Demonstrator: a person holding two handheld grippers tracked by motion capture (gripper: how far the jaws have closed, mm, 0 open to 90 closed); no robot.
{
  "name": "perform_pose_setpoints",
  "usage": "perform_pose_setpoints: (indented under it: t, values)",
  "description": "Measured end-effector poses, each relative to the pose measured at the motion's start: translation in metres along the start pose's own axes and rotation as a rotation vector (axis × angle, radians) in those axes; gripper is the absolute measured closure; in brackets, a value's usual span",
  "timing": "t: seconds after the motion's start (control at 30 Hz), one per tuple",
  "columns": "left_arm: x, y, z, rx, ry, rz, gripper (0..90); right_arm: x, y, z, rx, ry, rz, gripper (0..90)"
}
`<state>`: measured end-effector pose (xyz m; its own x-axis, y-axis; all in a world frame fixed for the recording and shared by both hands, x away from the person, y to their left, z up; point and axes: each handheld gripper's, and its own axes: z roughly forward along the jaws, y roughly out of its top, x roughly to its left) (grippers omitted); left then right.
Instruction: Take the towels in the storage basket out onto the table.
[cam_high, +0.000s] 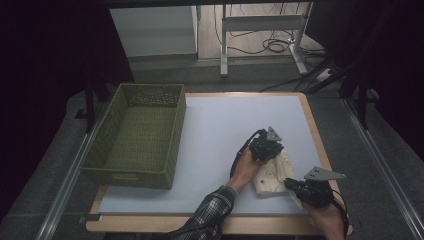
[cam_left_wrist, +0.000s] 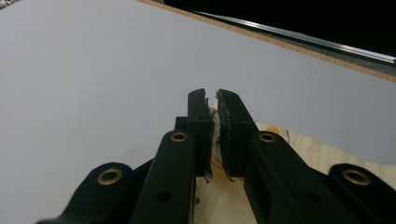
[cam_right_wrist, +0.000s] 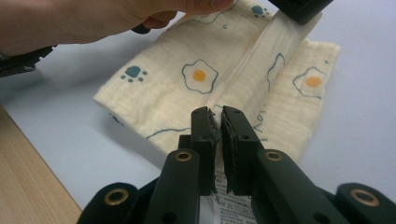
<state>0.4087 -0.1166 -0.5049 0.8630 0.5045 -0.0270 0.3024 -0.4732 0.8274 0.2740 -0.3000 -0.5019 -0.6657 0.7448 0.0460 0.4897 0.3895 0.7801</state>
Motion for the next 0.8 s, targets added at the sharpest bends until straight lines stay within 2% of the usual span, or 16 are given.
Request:
perform_pose_setpoints:
  t: [0.07,0.1,0.13,0.23,0.33,0.5,0.57,0.73,0.8]
  values:
    - [-0.001,0.0,0.002,0.002,-0.002,0.001,78.5,-0.001,-0.001,0.0,0.002,-0.003,0.0,83.3]
    - [-0.002,0.0,0.003,-0.005,0.001,-0.011,78.5,-0.001,-0.002,0.0,0.004,-0.005,0.002,83.0]
    - [-0.002,0.0,0.003,-0.014,0.007,-0.017,70.8,-0.002,-0.003,0.0,0.005,-0.007,0.003,81.7]
    - [0.002,0.002,-0.006,-0.035,0.03,-0.025,57.4,-0.005,-0.005,-0.007,0.004,-0.026,0.009,76.2]
    - [0.008,0.002,-0.016,-0.049,0.05,-0.037,50.7,-0.01,-0.005,-0.015,-0.001,-0.05,0.015,73.0]
    - [0.015,-0.003,-0.029,-0.037,0.076,-0.027,49.2,-0.017,-0.004,-0.024,0.006,-0.083,0.023,70.3]
    - [0.02,-0.009,-0.041,-0.033,0.088,-0.028,48.2,-0.021,0.0,-0.029,-0.002,-0.106,0.022,67.7]
    - [0.024,-0.019,-0.054,-0.025,0.072,-0.036,47.1,-0.022,0.007,-0.03,-0.004,-0.115,0.021,63.5]
    - [0.023,-0.026,-0.058,-0.005,0.065,-0.032,46.6,-0.022,0.01,-0.026,-0.001,-0.116,0.018,61.4]
